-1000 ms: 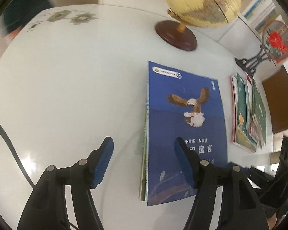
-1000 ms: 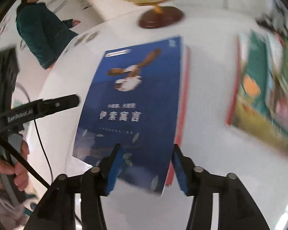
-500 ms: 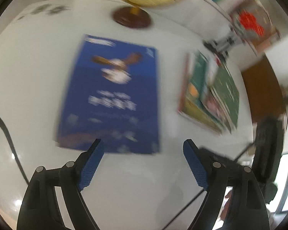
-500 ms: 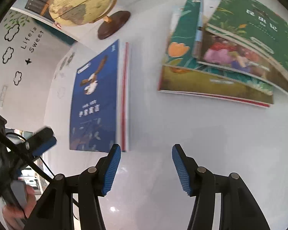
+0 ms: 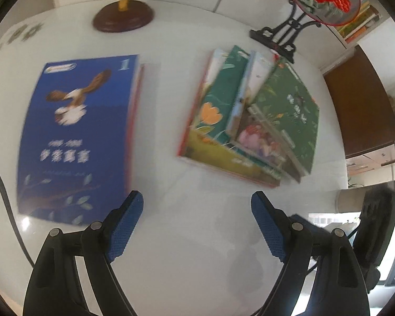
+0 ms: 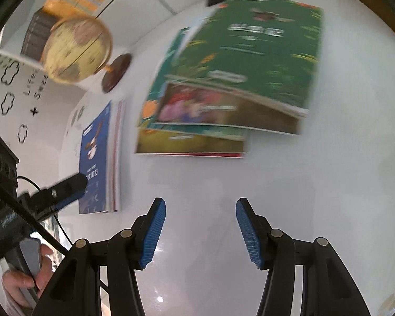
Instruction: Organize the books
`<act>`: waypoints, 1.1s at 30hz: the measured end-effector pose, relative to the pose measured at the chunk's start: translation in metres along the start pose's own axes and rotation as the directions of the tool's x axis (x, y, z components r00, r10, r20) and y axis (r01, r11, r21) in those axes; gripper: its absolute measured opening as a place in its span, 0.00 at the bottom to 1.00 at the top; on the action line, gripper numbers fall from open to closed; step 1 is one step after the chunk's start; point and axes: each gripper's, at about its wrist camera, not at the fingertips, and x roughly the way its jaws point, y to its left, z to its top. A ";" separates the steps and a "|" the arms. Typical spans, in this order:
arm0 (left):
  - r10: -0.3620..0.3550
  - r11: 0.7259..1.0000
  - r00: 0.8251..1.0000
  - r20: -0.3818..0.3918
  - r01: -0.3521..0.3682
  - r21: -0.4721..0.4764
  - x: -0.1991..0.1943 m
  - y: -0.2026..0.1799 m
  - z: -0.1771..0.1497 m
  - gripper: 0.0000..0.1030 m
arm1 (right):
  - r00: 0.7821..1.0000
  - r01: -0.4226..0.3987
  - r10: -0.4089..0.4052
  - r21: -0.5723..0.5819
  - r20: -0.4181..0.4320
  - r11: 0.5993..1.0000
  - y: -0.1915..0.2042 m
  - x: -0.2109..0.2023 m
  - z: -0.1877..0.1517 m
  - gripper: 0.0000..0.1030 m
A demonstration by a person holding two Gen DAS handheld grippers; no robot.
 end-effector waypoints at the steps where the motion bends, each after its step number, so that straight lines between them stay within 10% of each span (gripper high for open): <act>1: -0.003 1.000 1.000 -0.002 0.003 0.012 0.003 -0.008 0.004 0.81 | 1.000 0.004 -0.005 0.012 0.007 1.000 -0.008 -0.003 0.000 0.53; 10: 0.044 0.981 0.999 0.003 -0.044 0.188 0.022 -0.060 0.037 0.81 | 0.999 0.030 -0.033 0.067 0.042 0.997 -0.049 -0.007 0.026 0.53; 23: -0.039 0.986 0.997 0.061 0.029 0.166 0.042 -0.040 0.078 0.81 | 0.987 0.109 -0.099 -0.077 0.130 0.991 -0.048 0.005 0.056 0.56; 33: -0.184 0.928 0.982 0.040 0.160 0.338 0.065 -0.093 0.107 0.81 | 0.906 0.228 -0.156 -0.144 0.393 0.963 -0.042 -0.027 0.057 0.60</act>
